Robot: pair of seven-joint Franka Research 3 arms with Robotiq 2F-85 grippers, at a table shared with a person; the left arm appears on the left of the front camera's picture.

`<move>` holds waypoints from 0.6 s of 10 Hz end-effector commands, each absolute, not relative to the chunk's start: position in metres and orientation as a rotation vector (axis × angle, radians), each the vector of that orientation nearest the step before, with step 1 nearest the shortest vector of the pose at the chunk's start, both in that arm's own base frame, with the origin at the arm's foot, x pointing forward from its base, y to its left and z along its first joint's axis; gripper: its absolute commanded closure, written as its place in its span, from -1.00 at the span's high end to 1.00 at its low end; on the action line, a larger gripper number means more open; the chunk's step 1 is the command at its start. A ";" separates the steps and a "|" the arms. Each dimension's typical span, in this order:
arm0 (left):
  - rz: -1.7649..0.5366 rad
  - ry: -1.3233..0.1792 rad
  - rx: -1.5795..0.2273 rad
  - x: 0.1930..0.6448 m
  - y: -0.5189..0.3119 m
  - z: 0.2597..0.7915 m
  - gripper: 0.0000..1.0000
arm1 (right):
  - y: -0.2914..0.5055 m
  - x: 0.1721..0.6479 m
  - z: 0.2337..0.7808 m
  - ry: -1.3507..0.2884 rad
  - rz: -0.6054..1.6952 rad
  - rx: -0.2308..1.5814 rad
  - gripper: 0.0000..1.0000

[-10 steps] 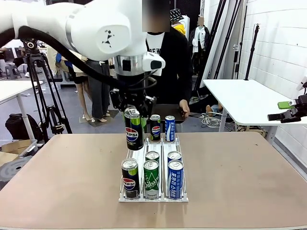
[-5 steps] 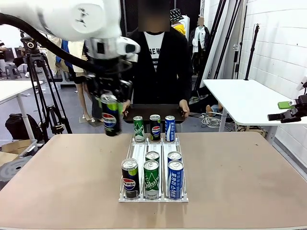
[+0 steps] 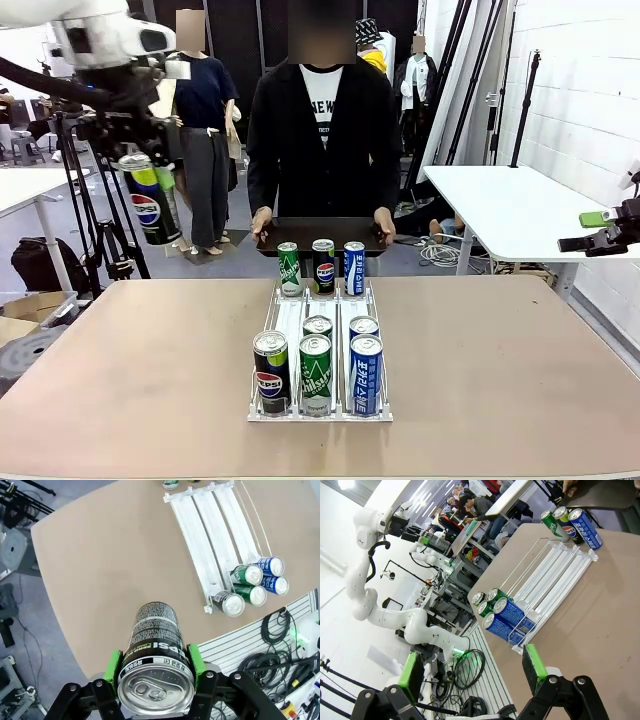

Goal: Retrieve and hand over the desired beverage to the person.
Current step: Pick up a can of the same type that the person held from the Automatic Can Dispenser.

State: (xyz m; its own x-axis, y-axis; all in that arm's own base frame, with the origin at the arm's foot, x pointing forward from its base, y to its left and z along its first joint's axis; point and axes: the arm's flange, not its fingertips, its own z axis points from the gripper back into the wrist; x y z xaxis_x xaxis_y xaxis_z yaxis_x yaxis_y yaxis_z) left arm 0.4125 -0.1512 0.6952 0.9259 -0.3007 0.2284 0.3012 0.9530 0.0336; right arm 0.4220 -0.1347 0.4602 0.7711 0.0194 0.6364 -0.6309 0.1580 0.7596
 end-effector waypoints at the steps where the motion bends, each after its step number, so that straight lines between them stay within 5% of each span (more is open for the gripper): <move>1: -0.330 -0.238 -0.025 0.406 -0.118 0.696 -1.00 | -0.133 0.421 0.460 -0.567 0.510 1.351 1.00; 6: -0.299 -0.347 0.007 0.420 -0.051 0.662 -1.00 | -0.133 0.421 0.460 -0.567 0.510 1.351 1.00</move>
